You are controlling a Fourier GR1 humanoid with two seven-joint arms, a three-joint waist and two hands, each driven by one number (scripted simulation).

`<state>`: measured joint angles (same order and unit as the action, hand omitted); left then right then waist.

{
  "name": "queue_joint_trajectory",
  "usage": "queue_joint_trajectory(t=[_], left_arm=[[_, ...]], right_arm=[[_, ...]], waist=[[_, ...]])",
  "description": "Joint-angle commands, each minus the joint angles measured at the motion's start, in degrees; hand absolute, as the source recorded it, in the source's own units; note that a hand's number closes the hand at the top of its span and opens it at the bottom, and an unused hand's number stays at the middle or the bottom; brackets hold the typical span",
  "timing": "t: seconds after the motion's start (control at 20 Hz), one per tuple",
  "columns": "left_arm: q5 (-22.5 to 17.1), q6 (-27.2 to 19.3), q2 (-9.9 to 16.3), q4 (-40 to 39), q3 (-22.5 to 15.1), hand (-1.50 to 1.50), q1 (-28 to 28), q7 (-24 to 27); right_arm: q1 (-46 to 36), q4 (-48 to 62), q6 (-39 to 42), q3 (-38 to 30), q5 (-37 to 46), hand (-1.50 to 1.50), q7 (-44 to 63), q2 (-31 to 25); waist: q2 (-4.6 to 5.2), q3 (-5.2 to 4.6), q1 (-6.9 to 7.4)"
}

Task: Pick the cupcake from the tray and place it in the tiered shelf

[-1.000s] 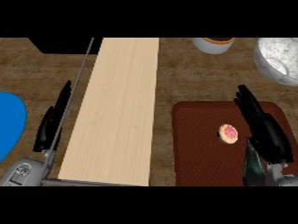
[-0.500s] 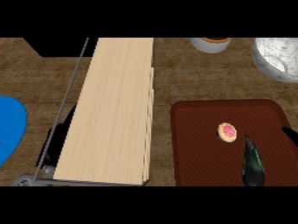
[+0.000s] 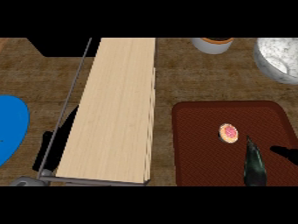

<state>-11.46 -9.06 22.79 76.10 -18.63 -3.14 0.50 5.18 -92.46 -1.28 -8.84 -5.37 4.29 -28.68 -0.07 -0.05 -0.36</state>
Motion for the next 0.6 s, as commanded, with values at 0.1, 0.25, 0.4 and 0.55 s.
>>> queue_joint_trajectory(t=[0.1, 0.25, 0.4, 0.55], left_arm=[[0.1, 0.3, -0.2, 2.0, 0.1, 0.00, -0.6, -2.4], [0.5, 1.5, 1.1, 1.8, 0.0, 0.00, 0.3, -1.3], [0.5, 1.2, -0.5, 0.0, 0.2, 0.00, -3.2, -2.2], [0.6, 2.6, 0.2, -0.1, 0.0, 0.00, -1.7, -0.7]], right_arm=[[-0.6, -10.4, 6.8, 7.2, 2.1, -1.50, 18.8, -6.8], [-2.9, -10.4, 7.2, 10.6, 12.9, -1.50, 25.6, -14.5], [-6.3, -12.7, 9.3, 15.1, 20.6, -1.50, 34.8, -19.0], [-10.7, -13.2, 11.1, 19.4, 26.8, -1.50, 44.2, -19.8]], waist=[[-0.10, -0.11, 0.51], [0.14, -0.29, 2.20], [0.48, -0.38, 2.05], [0.40, -0.26, 2.75]])
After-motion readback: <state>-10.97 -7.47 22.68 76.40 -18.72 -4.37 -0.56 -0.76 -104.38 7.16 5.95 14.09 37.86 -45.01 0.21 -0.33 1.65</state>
